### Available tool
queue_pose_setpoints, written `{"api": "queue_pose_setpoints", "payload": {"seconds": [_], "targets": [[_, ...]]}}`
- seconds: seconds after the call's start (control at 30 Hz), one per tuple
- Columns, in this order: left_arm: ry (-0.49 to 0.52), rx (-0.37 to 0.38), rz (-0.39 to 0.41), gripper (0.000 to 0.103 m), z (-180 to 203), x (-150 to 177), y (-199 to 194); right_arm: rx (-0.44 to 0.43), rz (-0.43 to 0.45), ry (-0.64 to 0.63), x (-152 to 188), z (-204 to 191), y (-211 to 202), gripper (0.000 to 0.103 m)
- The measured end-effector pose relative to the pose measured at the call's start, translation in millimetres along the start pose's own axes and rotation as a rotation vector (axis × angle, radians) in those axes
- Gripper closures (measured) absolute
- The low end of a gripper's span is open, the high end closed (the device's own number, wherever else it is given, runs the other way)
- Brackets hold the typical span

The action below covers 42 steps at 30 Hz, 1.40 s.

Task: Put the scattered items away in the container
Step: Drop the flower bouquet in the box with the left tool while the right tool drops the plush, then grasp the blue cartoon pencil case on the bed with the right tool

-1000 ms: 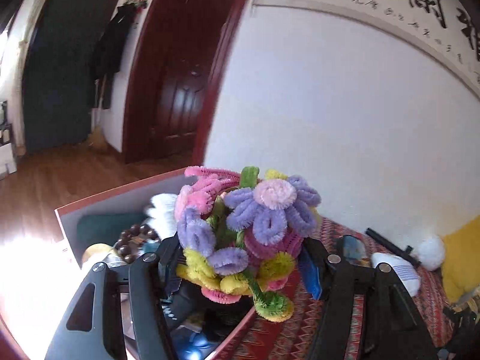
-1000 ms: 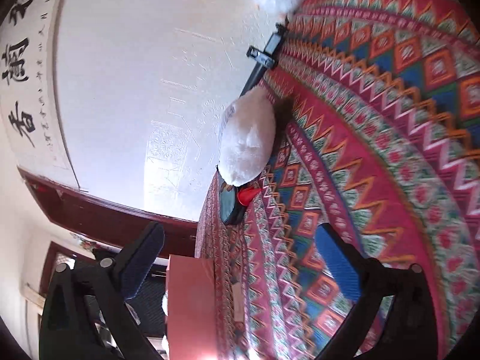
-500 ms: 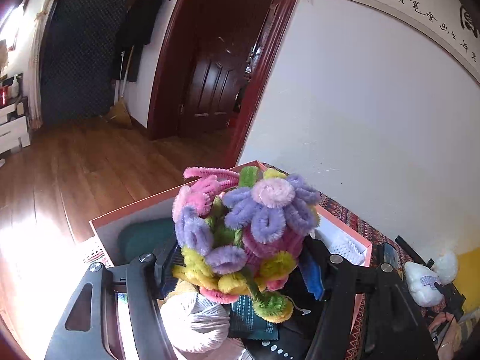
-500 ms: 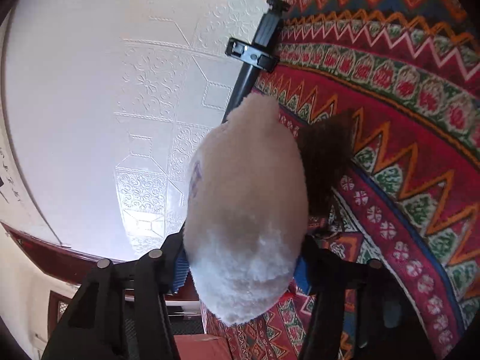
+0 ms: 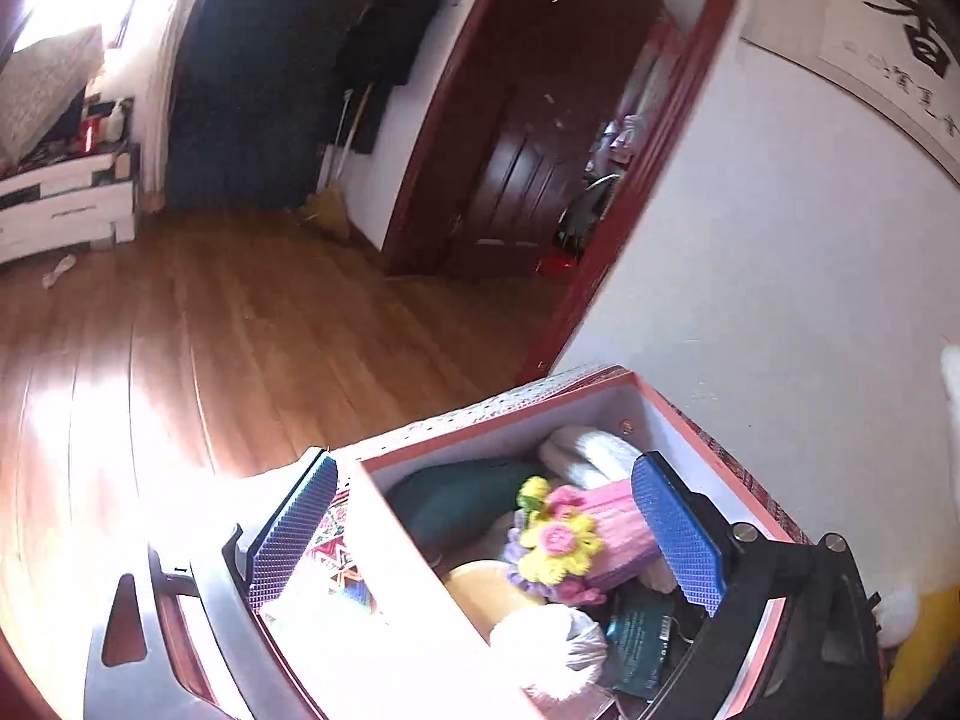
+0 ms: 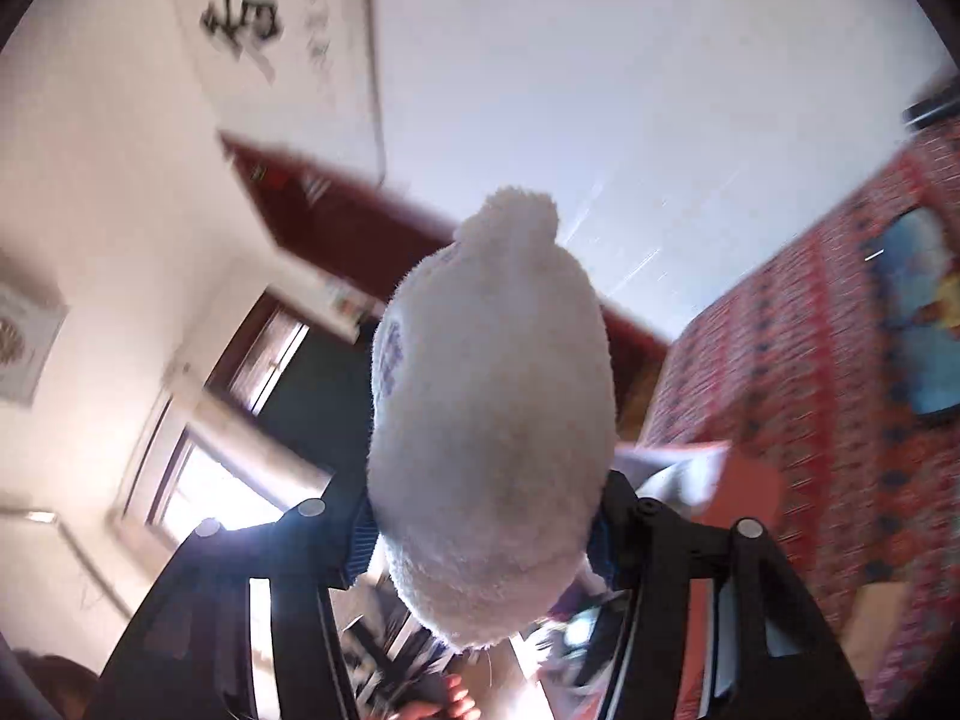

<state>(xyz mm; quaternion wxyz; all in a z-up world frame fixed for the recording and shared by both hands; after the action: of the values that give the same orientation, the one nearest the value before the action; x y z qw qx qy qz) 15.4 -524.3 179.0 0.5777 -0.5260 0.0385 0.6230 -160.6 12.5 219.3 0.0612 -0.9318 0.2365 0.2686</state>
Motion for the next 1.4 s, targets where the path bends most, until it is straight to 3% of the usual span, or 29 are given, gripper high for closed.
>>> {"api": "queue_pose_setpoints", "payload": {"seconds": [0.1,0.17,0.23,0.33,0.4,0.47,0.5,0.53,0.6,0.7,0.77,0.93,1.03,1.2,1.33,1.4], "targets": [[-0.033,-0.008,-0.018,0.004,-16,-2,3,-0.028,-0.133,0.037,22,-8,81,0.049],[-0.033,-0.022,-0.009,0.004,-21,-3,4,0.017,-0.223,0.065,33,10,134,0.049],[-0.032,-0.018,-0.006,0.004,-23,-3,6,0.117,-0.313,0.104,60,37,185,0.049],[-0.028,-0.01,0.002,0.004,-24,-5,9,0.42,-0.42,0.161,108,112,251,0.049],[-0.036,-0.006,0.005,0.004,-24,-7,8,0.499,-0.314,0.205,113,157,260,0.047],[-0.042,0.007,0.005,0.004,-25,-7,6,0.572,-0.226,0.24,103,173,251,0.038],[-0.038,0.01,0.004,0.004,-24,-8,7,0.626,-0.214,0.235,100,176,249,0.017],[-0.032,0.01,0.003,0.004,-24,-8,8,0.658,-0.205,0.221,98,177,247,0.003],[-0.029,0.011,-0.002,0.004,-26,-8,8,0.6,-0.208,0.24,95,178,244,0.001],[-0.036,0.018,-0.012,0.004,-28,-8,8,0.461,-0.225,0.315,93,165,227,0.001],[-0.031,0.02,-0.006,0.004,-27,-8,4,0.372,-0.222,0.276,91,139,211,0.002],[0.0,0.048,-0.006,0.004,-9,-1,-6,0.342,-0.158,0.131,93,85,103,0.001],[0.031,0.08,-0.021,0.004,9,11,-11,0.443,-0.074,0.116,96,96,17,0.001],[0.075,0.143,-0.079,0.004,44,36,-14,0.698,-0.004,0.24,91,142,-98,0.001],[0.137,0.184,-0.107,0.004,81,56,-14,0.839,0.003,0.196,63,172,-128,0.001],[0.184,0.205,-0.117,0.004,101,66,-15,0.89,-0.03,0.129,37,182,-120,0.001]]}}
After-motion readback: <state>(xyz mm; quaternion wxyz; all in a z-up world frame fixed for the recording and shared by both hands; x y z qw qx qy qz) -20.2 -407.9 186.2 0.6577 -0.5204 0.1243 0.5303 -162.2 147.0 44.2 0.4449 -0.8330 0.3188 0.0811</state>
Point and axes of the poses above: each gripper's, at about its wrist camera, not at the fingertips, and y roughly the way its jaws point, z to its right, x to its underside, the point moved 2 cm from there along y, roughly the way its jaws point, and after that the axes turned 3 degrees about -y, right-handed, at the moved point
